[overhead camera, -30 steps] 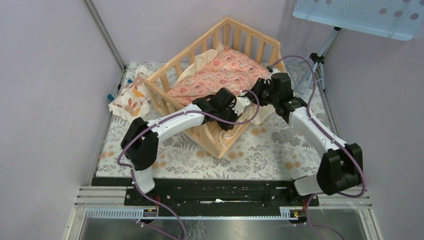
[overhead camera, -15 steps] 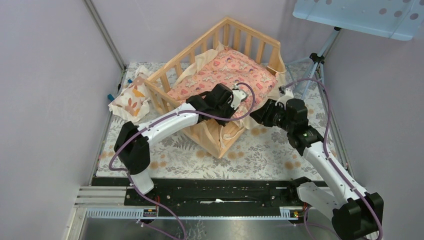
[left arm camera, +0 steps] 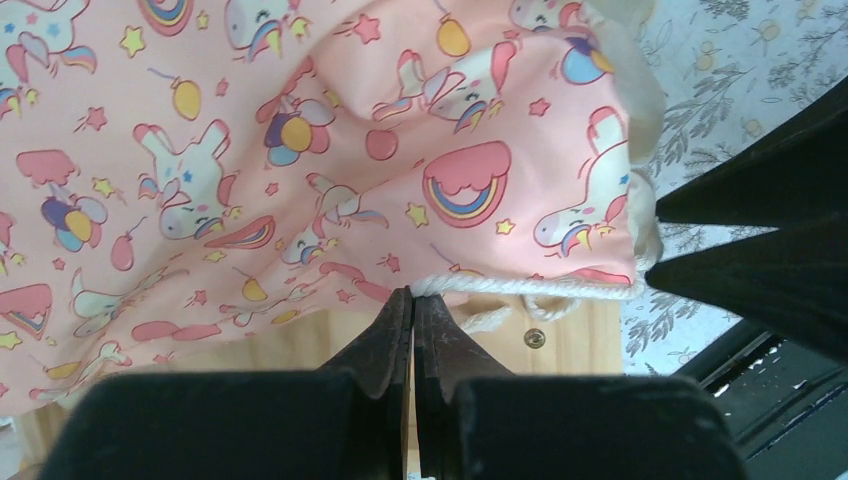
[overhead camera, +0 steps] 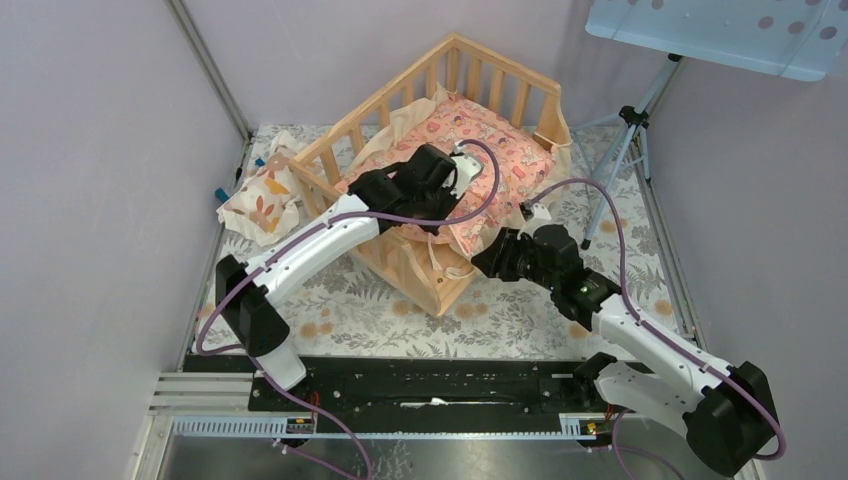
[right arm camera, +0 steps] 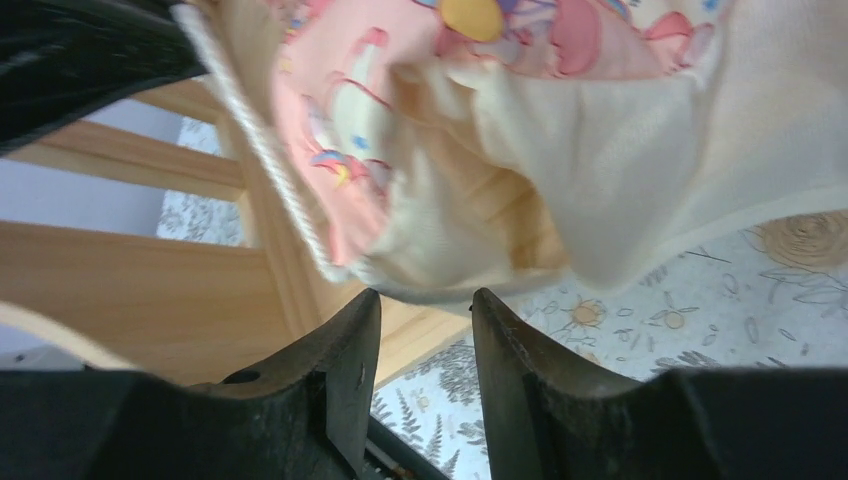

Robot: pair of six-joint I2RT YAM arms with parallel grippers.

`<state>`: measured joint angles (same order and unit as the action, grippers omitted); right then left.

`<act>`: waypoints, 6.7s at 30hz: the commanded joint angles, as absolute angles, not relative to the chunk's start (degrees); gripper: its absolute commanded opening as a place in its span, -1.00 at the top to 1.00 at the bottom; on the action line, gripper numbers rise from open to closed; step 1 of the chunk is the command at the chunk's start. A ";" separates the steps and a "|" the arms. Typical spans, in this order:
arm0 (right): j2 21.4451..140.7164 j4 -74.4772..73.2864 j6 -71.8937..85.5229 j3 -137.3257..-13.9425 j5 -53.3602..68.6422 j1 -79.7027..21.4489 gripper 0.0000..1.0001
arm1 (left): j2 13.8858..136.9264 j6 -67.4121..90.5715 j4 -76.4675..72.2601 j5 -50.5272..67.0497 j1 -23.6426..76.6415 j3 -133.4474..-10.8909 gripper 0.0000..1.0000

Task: Set up the pet bed
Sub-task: Cross the ropes on the bed frame.

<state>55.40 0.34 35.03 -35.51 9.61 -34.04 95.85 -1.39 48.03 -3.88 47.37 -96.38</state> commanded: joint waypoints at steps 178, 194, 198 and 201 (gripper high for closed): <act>62.86 32.23 -1.18 -38.22 13.34 -36.85 1.00 | 85.93 -15.91 27.74 22.19 39.11 -79.11 -0.06; 63.14 32.65 -0.35 -38.27 13.80 -36.49 1.00 | 90.53 -14.45 25.41 24.28 37.17 -76.66 0.05; 63.33 32.70 -0.35 -38.13 13.48 -36.38 1.00 | 90.68 -13.27 24.96 25.35 37.09 -75.13 0.10; 63.29 32.79 -0.35 -37.90 13.45 -36.31 1.00 | 90.71 -12.55 24.95 26.38 37.09 -74.57 0.38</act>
<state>64.23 29.50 -0.67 -38.04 13.10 -36.88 90.61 -13.54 26.44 22.83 37.39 -76.42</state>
